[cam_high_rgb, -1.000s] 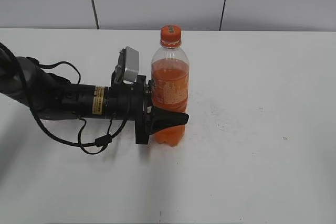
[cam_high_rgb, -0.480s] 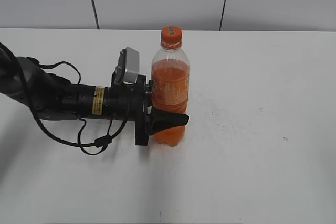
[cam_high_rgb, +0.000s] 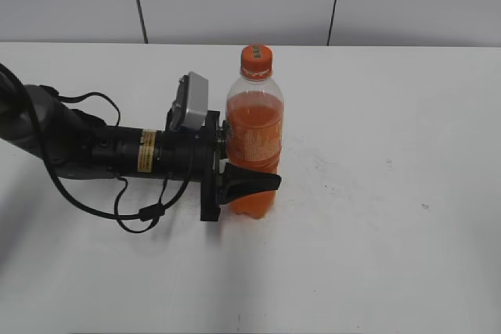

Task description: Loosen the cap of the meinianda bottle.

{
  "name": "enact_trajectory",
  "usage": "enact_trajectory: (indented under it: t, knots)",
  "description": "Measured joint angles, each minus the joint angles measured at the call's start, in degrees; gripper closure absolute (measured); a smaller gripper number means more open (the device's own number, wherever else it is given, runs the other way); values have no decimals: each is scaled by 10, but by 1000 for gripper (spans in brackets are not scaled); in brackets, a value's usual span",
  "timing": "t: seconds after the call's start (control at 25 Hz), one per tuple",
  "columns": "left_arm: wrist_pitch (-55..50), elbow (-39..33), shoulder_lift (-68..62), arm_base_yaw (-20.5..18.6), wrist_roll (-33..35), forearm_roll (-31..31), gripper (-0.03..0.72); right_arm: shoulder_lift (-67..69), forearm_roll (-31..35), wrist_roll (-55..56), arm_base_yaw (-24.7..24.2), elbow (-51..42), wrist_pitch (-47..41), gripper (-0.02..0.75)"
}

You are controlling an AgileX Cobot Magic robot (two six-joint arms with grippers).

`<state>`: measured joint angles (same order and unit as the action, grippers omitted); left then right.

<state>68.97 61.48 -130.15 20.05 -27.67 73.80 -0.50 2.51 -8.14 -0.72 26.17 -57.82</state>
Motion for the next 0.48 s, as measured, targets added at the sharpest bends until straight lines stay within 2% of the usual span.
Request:
enact_trajectory:
  t: [0.48]
  knots:
    - [2, 0, 0, 0, 15, 9, 302, 185, 83, -22, 0, 65, 4, 341]
